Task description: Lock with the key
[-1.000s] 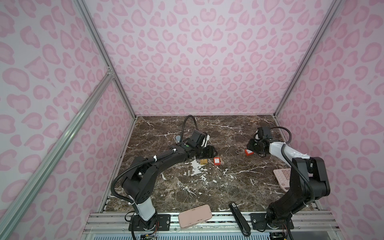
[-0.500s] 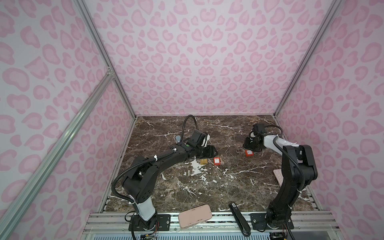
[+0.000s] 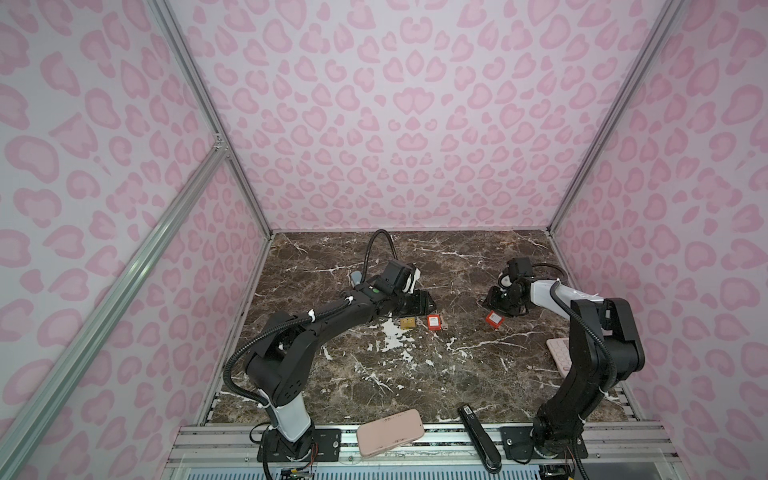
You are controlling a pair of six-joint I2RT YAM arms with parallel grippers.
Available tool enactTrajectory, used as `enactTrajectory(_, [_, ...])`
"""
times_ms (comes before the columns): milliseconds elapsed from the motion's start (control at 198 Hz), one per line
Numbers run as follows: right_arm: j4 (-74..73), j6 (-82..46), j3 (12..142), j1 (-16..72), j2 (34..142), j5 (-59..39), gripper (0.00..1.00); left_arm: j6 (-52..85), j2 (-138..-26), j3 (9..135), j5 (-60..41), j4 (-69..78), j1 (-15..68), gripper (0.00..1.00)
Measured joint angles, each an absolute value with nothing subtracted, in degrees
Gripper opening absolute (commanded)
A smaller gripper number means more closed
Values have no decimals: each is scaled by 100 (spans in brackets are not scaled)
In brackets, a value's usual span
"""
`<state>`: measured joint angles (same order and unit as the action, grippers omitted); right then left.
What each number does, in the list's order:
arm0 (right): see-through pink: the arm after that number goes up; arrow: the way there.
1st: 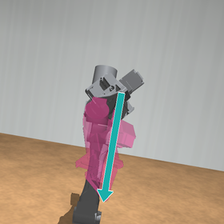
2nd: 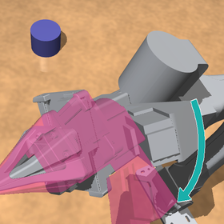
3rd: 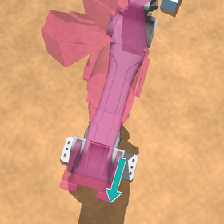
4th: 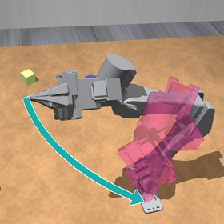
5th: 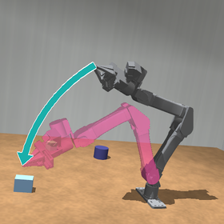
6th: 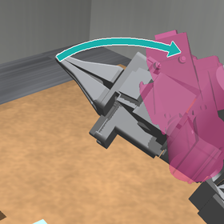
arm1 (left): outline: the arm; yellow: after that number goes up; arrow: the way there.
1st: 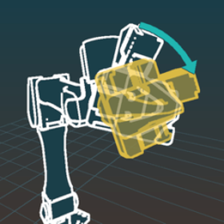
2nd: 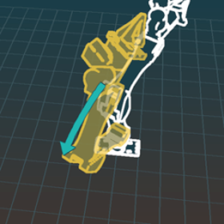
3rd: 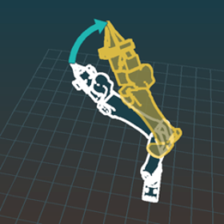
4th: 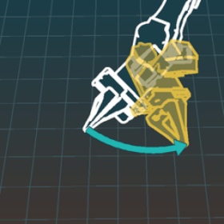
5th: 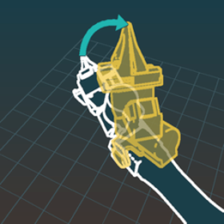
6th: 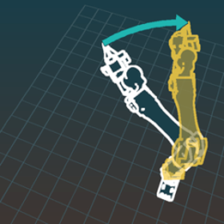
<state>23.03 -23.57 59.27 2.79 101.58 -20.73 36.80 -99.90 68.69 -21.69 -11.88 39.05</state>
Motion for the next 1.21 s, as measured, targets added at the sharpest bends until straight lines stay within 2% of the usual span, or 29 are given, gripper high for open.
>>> enactTrajectory(146, [2390,-2355,5749,425,9981,-2110,49,3680,-9988,6869,-2169,-1188,3905,64])
enactTrajectory(292, [2609,-2178,5745,753,9867,-1717,51,3682,-9988,6871,-2171,-1188,3907,64])
enactTrajectory(479, [2897,-1988,5717,1031,9797,-1275,59,3682,-9988,6879,-2171,-1188,3907,64])
enactTrajectory(650, [3044,-1966,5603,1111,9684,-1094,59,3682,-9988,6879,-2171,-1188,3911,64])
enactTrajectory(988, [3127,-1887,5448,1361,9590,-923,55,3701,-9988,6879,-2189,-1186,3922,64])
enactTrajectory(1210, [3188,-1835,5428,1625,9592,-703,47,3745,-9988,6879,-2213,-1186,3924,64])
